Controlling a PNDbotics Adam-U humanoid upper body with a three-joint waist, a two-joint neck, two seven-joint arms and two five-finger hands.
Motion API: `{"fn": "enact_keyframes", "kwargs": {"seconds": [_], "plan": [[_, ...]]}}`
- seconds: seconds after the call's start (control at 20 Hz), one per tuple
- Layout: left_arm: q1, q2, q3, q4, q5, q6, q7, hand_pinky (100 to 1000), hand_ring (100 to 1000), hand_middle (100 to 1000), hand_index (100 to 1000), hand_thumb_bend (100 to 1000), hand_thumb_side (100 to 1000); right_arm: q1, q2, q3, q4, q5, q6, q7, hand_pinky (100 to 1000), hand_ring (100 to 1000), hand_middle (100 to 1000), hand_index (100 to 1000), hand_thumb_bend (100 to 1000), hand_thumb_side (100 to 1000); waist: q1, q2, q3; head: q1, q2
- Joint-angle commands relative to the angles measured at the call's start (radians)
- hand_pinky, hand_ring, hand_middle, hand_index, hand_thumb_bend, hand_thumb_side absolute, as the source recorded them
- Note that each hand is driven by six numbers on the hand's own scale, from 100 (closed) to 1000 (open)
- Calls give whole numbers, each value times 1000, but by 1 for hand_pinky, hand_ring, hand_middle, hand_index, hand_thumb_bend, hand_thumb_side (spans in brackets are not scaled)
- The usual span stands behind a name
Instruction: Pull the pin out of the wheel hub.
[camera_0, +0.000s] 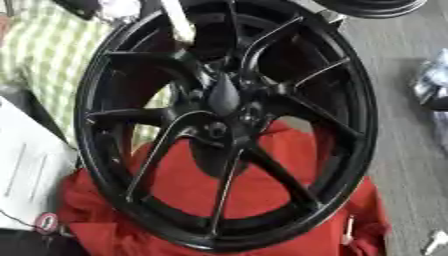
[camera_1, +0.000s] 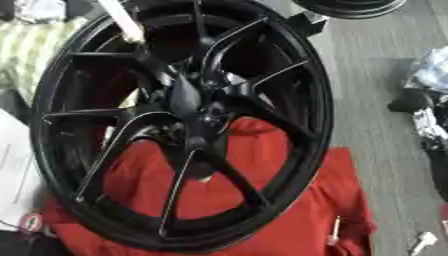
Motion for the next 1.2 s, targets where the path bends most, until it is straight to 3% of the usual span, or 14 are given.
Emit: {"fn": "enact_keyframes", "kwargs": {"seconds": [0.05, 0.25, 0.65, 0.7, 0.8, 0.9, 0.95, 1.0, 1.05, 1.1, 1.2], "plan": [[75, 108, 117, 57, 43, -7, 93, 558, 507, 316, 499, 100, 248, 5, -16, -21, -23, 4, -24, -9, 973, 719, 613, 721, 100, 523, -2, -22, 3, -13, -17], [240, 161, 218, 150, 76, -34, 202, 560, 512, 324, 508, 100, 249, 10, -5, -36, -23, 0, -39, -26, 972, 720, 613, 721, 100, 523, -16, -24, 7, -20, -20], [446, 126, 274, 246, 42, -60, 324, 619, 567, 417, 604, 100, 409, 11, 18, -44, -23, -7, -56, -36, 971, 721, 612, 721, 100, 523, -49, -17, -5, -7, -47], [461, 116, 280, 253, 40, -62, 335, 646, 571, 439, 624, 100, 493, 11, 21, -45, -23, -6, -57, -35, 971, 721, 612, 721, 100, 524, -51, -16, -6, -7, -51], [484, 84, 301, 262, 32, -78, 346, 667, 579, 460, 651, 100, 562, 14, 29, -47, -23, -4, -56, -35, 971, 721, 612, 721, 100, 523, -58, -14, -9, -7, -58], [502, 60, 319, 267, 31, -94, 342, 690, 628, 535, 730, 100, 645, 16, 33, -49, -23, -3, -56, -35, 971, 721, 612, 721, 100, 523, -62, -13, -11, -7, -65], [509, 54, 324, 269, 30, -101, 339, 690, 628, 535, 730, 100, 645, 16, 34, -50, -23, -3, -57, -35, 971, 721, 612, 721, 100, 523, -63, -13, -12, -7, -67], [521, 41, 327, 266, 28, -114, 330, 761, 809, 784, 906, 173, 866, 15, 37, -50, -23, -4, -58, -36, 971, 721, 612, 721, 100, 523, -66, -12, -13, -6, -69], [533, 30, 331, 264, 25, -128, 318, 765, 814, 791, 911, 186, 877, 14, 39, -51, -23, -5, -58, -37, 971, 722, 612, 722, 100, 523, -68, -10, -15, -6, -73], [541, 23, 333, 262, 21, -139, 305, 795, 843, 838, 939, 267, 943, 14, 40, -51, -23, -5, -59, -37, 971, 722, 612, 721, 100, 523, -70, -10, -17, -5, -76], [555, 12, 335, 256, 6, -159, 266, 794, 844, 846, 940, 291, 975, 14, 41, -51, -23, -7, -61, -37, 971, 722, 612, 721, 100, 523, -74, -9, -19, -4, -80]]}}
